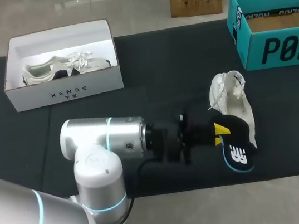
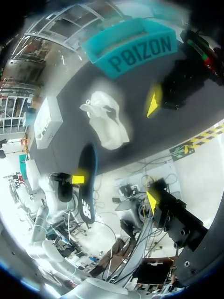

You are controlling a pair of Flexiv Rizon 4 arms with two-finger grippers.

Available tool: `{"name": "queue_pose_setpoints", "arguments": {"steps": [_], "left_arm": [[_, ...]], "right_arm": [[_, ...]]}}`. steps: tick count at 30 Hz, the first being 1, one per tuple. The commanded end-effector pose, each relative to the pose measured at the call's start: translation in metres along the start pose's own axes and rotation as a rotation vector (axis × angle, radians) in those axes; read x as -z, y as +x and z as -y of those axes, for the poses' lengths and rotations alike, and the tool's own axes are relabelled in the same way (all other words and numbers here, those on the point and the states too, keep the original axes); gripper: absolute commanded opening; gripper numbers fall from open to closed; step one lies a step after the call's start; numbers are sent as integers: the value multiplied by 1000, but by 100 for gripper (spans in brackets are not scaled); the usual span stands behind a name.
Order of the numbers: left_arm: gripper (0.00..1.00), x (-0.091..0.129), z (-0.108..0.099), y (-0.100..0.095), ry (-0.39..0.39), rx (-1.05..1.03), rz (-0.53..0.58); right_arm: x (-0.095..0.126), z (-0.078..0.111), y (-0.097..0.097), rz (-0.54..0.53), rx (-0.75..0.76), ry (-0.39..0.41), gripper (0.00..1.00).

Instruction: Take the shoe out of the shoebox, open the shoe tongue, remove and reinsert the insole, then place the shoe into the shoebox

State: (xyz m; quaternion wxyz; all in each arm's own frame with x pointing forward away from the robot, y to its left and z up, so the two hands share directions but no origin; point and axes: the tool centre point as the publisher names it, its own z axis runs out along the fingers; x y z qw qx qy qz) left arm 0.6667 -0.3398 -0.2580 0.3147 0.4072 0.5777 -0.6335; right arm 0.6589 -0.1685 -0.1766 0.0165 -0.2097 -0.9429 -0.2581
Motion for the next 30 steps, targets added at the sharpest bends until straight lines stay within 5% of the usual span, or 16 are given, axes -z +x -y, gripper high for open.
{"name": "queue_pose_setpoints", "arguments": {"steps": [1,15,30], "left_arm": [[0,-18,-26,-5,39,0,-8],[0,-43,-43,5,95,48,-3],[0,-30,-64,11,-4,60,-25]], "right_arm": [[0,1,1,1,0,2,100],[0,1,1,1,0,2,100],[0,1,1,1,0,2,100]]}}
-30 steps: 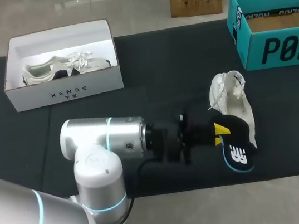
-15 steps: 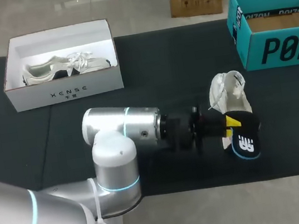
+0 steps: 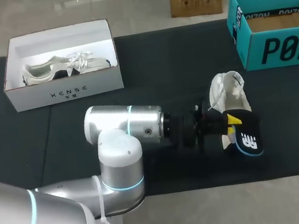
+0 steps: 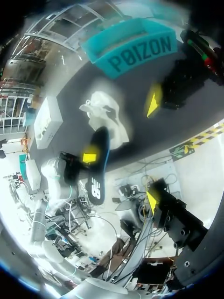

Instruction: Take the shoe out of the shoebox, open the shoe tongue, remove and reinsert the insole, then place the shoe into the shoebox

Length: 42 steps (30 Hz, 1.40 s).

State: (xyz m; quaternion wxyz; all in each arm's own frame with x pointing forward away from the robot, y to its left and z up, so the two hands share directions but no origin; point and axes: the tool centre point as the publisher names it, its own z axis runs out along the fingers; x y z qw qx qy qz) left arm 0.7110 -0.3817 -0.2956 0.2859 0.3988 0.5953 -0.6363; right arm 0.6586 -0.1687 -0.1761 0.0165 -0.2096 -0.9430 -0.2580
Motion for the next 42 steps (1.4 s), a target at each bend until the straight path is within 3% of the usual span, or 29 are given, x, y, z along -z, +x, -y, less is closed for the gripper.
{"name": "queue_pose_setpoints", "arguments": {"steps": [1,13,23,29,35,38,42], "left_arm": [[0,4,-4,3,-1,-3,9],[0,-7,-35,1,29,-13,4],[0,-2,-57,-14,-24,-25,3],[0,-4,-69,-9,-48,-10,-8],[0,2,-86,-4,-127,-14,-18],[0,7,-96,-6,-164,-32,-31],[0,6,-100,-14,-153,-42,-46]], "right_arm": [[-1,1,0,1,0,2,100],[-1,1,0,1,0,2,100],[-1,1,0,1,0,2,100],[-1,1,0,1,0,2,100],[-1,1,0,1,0,2,100],[-1,1,0,1,0,2,100],[-1,1,0,1,0,2,100]]}}
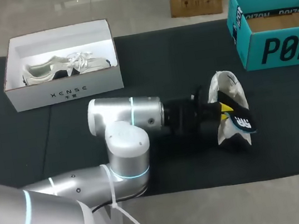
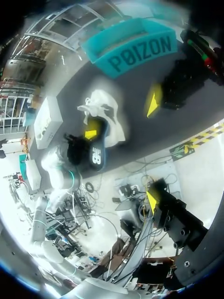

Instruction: Take the shoe out of the shoebox, open the shoe tongue, remove and reinsert the insole, then place the shoe into the shoebox

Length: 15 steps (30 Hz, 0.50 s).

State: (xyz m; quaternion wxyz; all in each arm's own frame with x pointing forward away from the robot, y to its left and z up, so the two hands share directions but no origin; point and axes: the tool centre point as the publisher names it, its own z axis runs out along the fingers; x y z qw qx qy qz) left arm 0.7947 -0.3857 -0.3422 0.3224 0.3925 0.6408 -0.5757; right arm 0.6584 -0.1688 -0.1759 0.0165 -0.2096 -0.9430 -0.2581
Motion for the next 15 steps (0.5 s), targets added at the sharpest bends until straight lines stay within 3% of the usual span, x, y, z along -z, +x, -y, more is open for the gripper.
{"name": "queue_pose_setpoints", "arguments": {"steps": [1,3,5,6,8,9,10,12,14,15], "left_arm": [[0,-4,-4,-11,15,-7,-20],[0,-4,-2,-14,22,-8,-18],[12,-4,1,-15,29,-5,-16],[30,-4,3,-17,35,-3,-15],[49,-5,8,-18,48,-4,-20],[74,-5,10,-18,51,-4,-22],[88,-6,13,-18,59,-3,-25],[91,-6,17,-17,65,-2,-29],[77,-6,19,-15,68,1,-29],[63,-5,20,-14,67,2,-29]], "right_arm": [[-1,1,0,1,0,2,100],[-1,1,0,1,0,2,100],[-1,1,0,1,0,2,100],[-1,1,0,1,0,2,100],[-1,1,0,1,0,2,100],[-1,1,0,1,0,2,100],[-1,1,0,1,0,2,100],[-1,1,0,1,0,2,100],[-1,1,0,1,0,2,100],[-1,1,0,1,0,2,100]]}}
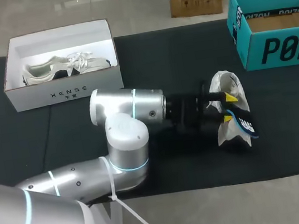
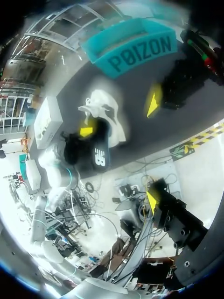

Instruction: Take the shoe out of the shoebox, open the shoe tongue, remove and reinsert the insole, then place the shoe into the shoebox

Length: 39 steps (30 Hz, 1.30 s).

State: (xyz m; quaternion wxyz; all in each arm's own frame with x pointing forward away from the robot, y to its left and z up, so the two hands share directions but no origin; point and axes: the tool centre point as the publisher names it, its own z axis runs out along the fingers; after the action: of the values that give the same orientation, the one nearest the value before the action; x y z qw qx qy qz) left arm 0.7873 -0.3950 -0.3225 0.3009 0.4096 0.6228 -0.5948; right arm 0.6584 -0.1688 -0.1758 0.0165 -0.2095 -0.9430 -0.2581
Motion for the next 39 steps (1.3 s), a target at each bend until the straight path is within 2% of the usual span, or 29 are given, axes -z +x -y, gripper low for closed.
{"name": "queue_pose_setpoints", "arguments": {"steps": [1,3,5,6,7,11,18,27,35,39], "left_arm": [[52,2,5,1,-7,3,-7],[42,4,6,2,-7,5,-6],[19,5,8,2,-6,5,-3],[2,5,9,1,-2,4,0],[0,5,10,1,1,3,1],[0,4,12,2,14,2,0],[0,-5,24,-9,43,-19,25],[0,-22,39,-16,61,-21,97],[0,-27,42,-13,42,5,187],[0,-23,36,-12,23,1,203]], "right_arm": [[-1,1,0,2,0,2,100],[-1,1,0,2,0,2,100],[-1,1,0,2,0,2,100],[-1,1,0,2,0,2,100],[-1,1,0,2,0,2,100],[-1,1,0,2,0,2,100],[-1,1,0,2,0,2,100],[-1,1,0,2,0,2,100],[-1,1,0,2,0,2,100],[-1,1,0,2,0,2,100]]}}
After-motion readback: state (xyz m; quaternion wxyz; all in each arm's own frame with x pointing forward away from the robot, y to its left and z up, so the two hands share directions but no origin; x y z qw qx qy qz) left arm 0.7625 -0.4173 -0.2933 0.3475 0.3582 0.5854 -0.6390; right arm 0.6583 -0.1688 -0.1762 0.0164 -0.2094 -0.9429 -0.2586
